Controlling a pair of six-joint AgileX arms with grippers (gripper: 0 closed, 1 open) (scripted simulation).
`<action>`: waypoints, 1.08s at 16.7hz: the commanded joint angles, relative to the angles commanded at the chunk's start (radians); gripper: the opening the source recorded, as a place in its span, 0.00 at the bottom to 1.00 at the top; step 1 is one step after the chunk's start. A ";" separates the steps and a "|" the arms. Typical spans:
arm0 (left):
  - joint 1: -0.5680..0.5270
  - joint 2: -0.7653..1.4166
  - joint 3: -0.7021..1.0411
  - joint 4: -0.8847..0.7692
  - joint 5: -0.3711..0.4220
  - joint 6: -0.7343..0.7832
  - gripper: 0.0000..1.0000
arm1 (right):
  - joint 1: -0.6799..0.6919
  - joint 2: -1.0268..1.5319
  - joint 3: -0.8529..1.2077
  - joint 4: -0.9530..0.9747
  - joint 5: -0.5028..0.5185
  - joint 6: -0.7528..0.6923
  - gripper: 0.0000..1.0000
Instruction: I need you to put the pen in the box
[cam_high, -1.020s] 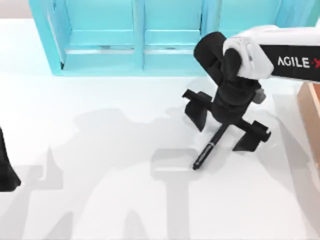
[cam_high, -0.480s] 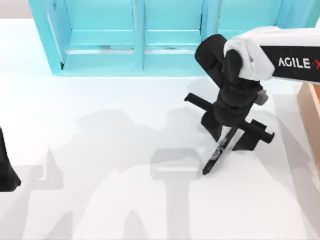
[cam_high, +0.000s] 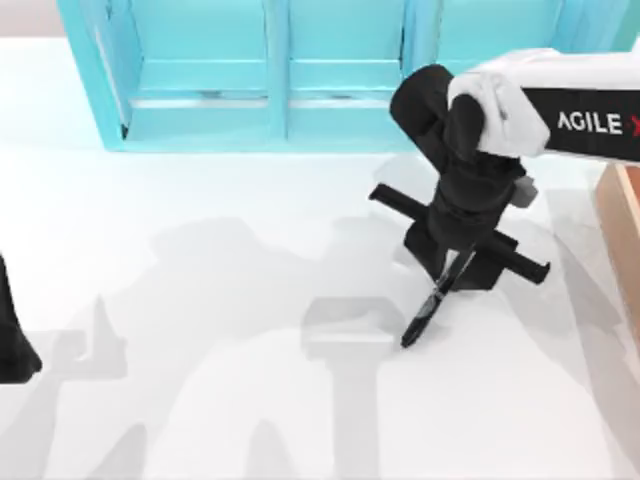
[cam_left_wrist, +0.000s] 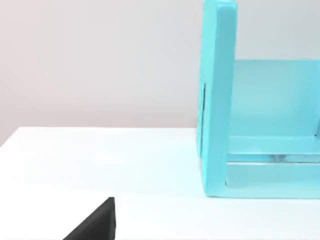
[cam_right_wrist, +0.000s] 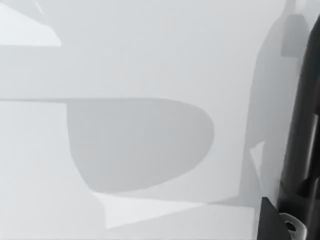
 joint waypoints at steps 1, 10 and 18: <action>0.000 0.000 0.000 0.000 0.000 0.000 1.00 | 0.000 -0.005 0.021 -0.024 0.000 0.001 0.00; 0.000 0.000 0.000 0.000 0.000 0.000 1.00 | -0.001 -0.088 0.247 -0.337 0.000 -0.006 0.00; 0.000 0.000 0.000 0.000 0.000 0.000 1.00 | -0.107 -0.114 0.221 -0.337 -0.002 -0.004 0.00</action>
